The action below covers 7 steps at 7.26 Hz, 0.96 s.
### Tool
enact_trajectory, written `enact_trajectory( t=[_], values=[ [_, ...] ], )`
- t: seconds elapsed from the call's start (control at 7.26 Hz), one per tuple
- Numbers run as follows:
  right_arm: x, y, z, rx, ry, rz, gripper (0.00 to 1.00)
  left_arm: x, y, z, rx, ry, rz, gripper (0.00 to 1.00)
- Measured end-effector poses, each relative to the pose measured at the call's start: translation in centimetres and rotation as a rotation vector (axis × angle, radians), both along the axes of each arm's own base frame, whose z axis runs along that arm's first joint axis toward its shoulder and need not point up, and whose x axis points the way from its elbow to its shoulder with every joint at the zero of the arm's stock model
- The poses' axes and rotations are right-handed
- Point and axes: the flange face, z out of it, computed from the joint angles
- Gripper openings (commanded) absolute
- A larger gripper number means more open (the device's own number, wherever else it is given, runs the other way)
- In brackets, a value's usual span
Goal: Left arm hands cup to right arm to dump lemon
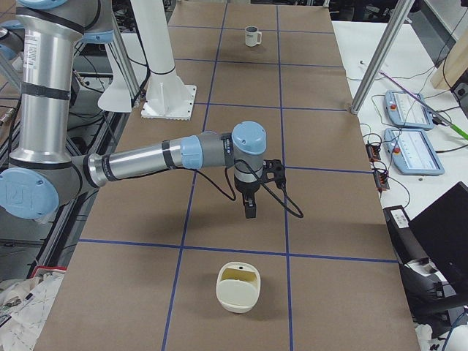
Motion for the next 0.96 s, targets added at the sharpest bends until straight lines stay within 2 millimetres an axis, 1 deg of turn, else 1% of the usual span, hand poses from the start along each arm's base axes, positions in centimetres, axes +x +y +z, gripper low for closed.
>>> enact_trajectory(
  t=[0.55, 0.96],
  values=[
    [-0.07, -0.35, -0.22, 0.001, -0.003, 0.002, 1.00, 0.00, 0.18, 0.11, 0.009, 0.001, -0.002, 1.00],
    [-0.11, -0.69, -0.50, 0.004, -0.005, 0.004, 1.00, 0.00, 0.15, -0.23, 0.018, 0.002, -0.002, 1.00]
  ],
)
